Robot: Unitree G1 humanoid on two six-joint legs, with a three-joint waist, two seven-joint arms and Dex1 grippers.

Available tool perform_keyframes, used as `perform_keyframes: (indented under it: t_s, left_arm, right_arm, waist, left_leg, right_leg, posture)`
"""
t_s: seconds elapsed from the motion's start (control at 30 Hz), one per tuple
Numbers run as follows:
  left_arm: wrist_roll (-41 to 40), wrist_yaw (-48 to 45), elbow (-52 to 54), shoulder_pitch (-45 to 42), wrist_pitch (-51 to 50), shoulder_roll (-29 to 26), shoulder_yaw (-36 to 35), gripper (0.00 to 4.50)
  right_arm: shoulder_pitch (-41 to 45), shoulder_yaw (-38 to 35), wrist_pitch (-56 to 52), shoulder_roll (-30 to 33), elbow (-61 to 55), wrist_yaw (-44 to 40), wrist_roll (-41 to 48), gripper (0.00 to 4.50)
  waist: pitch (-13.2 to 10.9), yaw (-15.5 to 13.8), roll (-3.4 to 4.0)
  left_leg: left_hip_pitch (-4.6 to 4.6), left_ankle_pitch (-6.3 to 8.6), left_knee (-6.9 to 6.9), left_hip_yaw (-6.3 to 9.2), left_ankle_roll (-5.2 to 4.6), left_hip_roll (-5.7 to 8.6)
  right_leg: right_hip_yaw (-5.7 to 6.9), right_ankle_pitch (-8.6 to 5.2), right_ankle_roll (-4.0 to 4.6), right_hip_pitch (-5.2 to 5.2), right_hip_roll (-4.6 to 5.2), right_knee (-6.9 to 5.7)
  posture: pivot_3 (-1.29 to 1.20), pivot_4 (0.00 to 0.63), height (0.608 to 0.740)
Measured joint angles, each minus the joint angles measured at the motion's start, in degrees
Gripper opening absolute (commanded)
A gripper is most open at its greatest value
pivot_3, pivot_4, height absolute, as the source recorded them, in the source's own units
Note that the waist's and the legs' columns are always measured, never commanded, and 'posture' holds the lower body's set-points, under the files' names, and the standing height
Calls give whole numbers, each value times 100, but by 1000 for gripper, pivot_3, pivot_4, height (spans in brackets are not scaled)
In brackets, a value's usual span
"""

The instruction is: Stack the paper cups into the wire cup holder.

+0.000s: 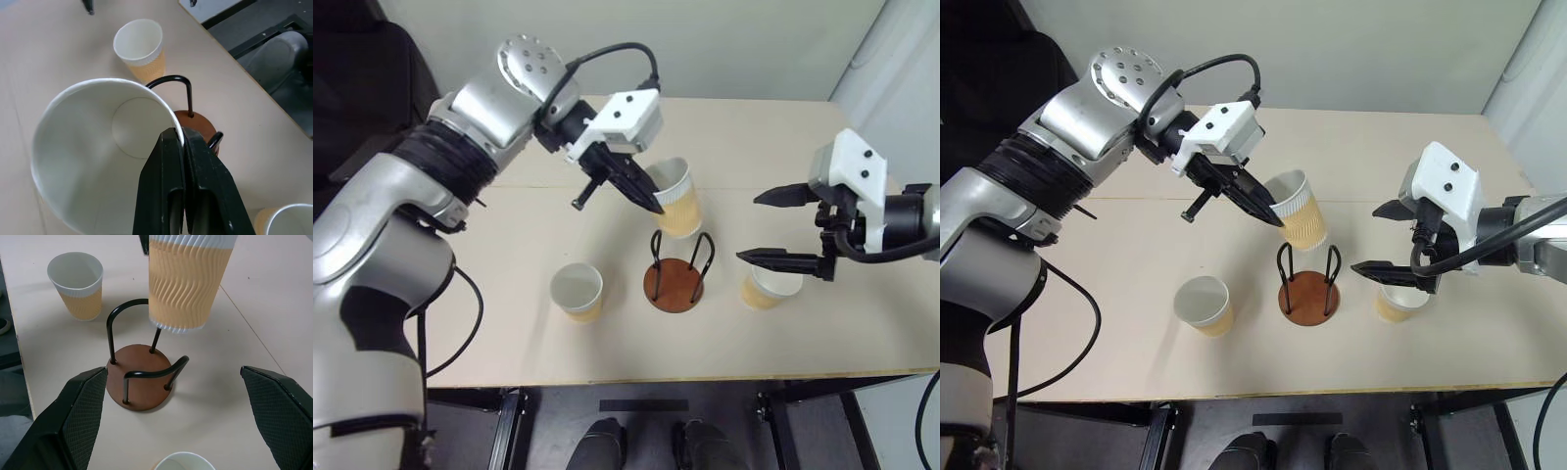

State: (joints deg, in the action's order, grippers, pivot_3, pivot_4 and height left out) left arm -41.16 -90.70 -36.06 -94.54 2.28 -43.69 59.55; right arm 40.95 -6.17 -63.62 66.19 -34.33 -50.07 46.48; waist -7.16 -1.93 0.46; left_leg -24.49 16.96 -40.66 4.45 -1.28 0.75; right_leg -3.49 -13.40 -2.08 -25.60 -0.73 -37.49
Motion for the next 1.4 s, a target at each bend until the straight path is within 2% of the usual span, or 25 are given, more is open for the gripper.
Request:
perform_keyframes:
  t_s: [0.5, 0.73, 0.83, 1.03, 1.4]
  left_arm:
    - [-215, 0, 282, -117, 271, 27, 825, 0]
    - [33, 0, 190, 4, 742, 126, 918, 0]
    - [16, 0, 224, 125, 725, 128, 901, 693]
    - [11, -1, 115, 265, 673, 343, 512, 2752]
    - [146, -4, -197, 372, 535, 489, -130, 2752]
  right_arm:
    - [-95, -18, 1, 43, -14, 16, -1, 4428]
    - [-127, -30, 3, 46, -18, 58, -2, 4428]
    - [-135, -33, 3, 48, -19, 59, -2, 4500]
    - [-155, -35, 14, 56, -18, 59, -4, 4500]
    - [-178, -34, 79, 122, -14, 59, -16, 4500]
  waist:
    - [1, -11, -1]
    - [0, -28, 1]
    - [0, -27, 1]
    - [0, -51, 1]
    - [0, -56, 1]
  left_leg:
    - [-2, 2, -11, -2, -2, -1]
    - [-3, 4, -28, 2, -6, 0]
    - [-3, 5, -32, -3, -7, 1]
    - [-2, 6, -39, -6, -8, 4]
    - [-2, 6, -39, -6, -9, 5]
  right_leg:
    - [-1, 0, -4, -1, -2, -6]
    - [-3, 0, -5, 4, -1, -13]
    - [-2, 1, -7, 3, -1, -21]
    - [-4, 2, -12, 4, 2, -29]
    - [-9, 1, -15, 3, 2, -30]
  posture:
    - [0, 150, 740]
    - [0, 150, 740]
    - [0, 150, 740]
    - [0, 150, 740]
    - [0, 150, 740]
